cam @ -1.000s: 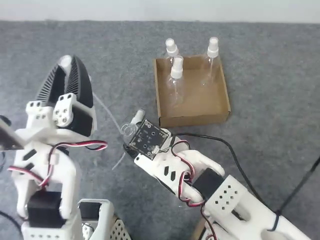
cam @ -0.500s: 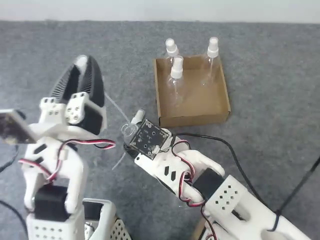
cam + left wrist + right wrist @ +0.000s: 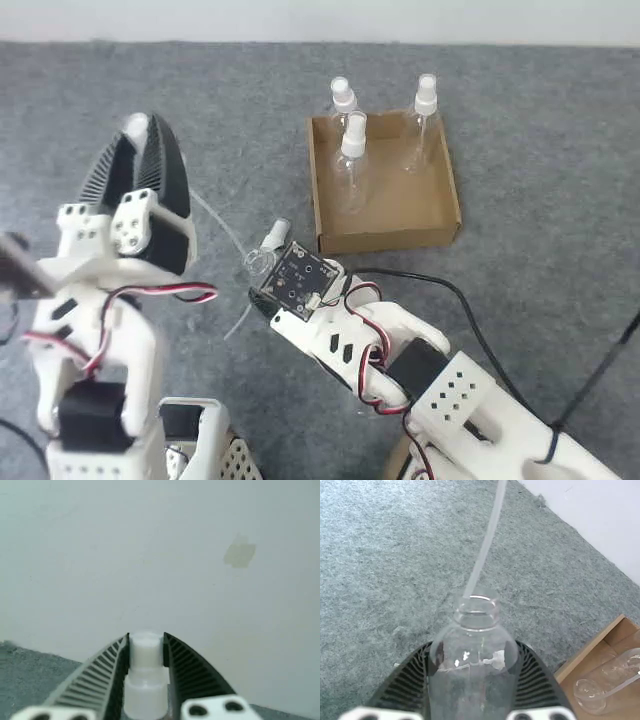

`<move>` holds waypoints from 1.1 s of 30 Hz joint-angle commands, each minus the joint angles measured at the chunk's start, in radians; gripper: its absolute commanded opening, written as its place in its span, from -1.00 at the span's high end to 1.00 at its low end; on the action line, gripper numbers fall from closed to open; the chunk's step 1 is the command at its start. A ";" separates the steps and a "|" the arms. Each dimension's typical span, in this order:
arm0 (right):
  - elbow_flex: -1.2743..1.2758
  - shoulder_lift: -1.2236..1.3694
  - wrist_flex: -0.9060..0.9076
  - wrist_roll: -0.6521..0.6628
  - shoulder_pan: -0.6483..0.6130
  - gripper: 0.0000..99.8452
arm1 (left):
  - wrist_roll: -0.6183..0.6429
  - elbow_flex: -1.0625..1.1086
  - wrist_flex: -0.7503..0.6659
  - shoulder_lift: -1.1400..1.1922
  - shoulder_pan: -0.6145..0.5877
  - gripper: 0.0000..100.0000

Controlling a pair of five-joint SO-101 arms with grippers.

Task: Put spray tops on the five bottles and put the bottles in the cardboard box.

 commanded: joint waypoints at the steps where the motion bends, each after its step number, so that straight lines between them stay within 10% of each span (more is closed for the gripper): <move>1: -0.009 -0.039 -0.022 -0.012 -0.010 0.99 | 0.008 0.030 0.000 -0.008 0.006 0.97; 20: 0.061 -0.039 -0.041 -0.003 -0.004 0.99 | -0.190 0.090 0.255 -0.009 0.172 0.97; 33: 0.167 -0.030 -0.470 -0.187 0.038 0.99 | -0.190 0.094 0.250 -0.008 0.222 0.97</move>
